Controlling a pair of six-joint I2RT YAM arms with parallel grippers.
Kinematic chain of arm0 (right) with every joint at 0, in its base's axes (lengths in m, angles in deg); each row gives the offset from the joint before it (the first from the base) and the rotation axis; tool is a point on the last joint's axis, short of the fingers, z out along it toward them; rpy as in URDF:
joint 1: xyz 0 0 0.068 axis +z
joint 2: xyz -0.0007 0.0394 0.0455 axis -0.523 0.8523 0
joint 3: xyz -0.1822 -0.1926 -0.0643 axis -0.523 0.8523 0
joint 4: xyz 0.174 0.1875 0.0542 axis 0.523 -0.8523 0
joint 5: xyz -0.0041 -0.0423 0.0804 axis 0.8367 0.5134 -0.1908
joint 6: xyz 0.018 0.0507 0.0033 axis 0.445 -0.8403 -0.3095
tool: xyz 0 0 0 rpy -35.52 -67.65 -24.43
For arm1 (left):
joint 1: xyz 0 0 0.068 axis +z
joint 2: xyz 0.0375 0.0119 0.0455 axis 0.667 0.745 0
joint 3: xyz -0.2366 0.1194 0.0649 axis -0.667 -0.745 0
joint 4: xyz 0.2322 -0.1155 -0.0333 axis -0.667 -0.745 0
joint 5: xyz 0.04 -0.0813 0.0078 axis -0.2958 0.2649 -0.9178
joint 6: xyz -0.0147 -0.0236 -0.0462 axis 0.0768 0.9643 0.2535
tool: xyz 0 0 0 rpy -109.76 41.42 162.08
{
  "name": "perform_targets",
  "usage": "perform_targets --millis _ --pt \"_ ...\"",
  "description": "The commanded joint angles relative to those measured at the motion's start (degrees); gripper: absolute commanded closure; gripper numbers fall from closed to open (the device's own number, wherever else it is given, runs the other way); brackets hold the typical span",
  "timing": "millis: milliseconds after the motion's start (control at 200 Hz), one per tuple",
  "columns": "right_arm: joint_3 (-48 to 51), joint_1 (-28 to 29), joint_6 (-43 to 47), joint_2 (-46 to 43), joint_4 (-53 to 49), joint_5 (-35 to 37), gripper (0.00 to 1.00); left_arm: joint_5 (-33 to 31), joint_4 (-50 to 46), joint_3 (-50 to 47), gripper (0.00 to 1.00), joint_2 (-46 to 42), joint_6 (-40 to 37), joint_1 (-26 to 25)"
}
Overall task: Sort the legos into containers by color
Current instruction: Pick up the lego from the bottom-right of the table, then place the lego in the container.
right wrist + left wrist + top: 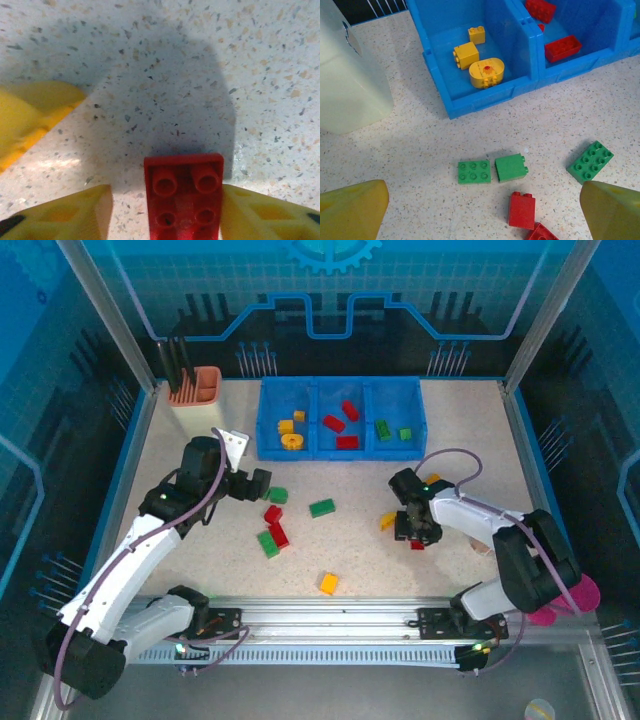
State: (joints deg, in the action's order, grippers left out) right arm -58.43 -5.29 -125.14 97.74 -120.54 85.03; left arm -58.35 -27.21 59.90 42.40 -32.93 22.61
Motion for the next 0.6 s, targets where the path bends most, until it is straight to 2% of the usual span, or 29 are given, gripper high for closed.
perform_targets --millis 0,205,305,430,595 --pt "1.1 -1.0 0.3 1.1 0.4 0.4 0.52 0.9 1.2 0.8 0.01 -0.7 0.4 0.5" --pt "1.7 -1.2 0.3 1.0 -0.5 -0.1 0.65 1.4 1.4 1.0 0.01 0.3 0.5 0.5" --pt "-1.3 -1.3 2.0 -0.4 -3.5 0.6 0.69 1.6 1.3 1.1 0.01 0.2 0.5 0.5" --pt "-11.6 -2.0 8.0 -2.8 -7.0 3.0 0.70 1.6 1.4 0.8 0.01 0.0 0.5 0.5" --pt "-27.9 -1.9 16.2 1.1 -6.0 3.9 0.70 1.3 1.4 0.8 0.01 -0.7 0.5 0.5"
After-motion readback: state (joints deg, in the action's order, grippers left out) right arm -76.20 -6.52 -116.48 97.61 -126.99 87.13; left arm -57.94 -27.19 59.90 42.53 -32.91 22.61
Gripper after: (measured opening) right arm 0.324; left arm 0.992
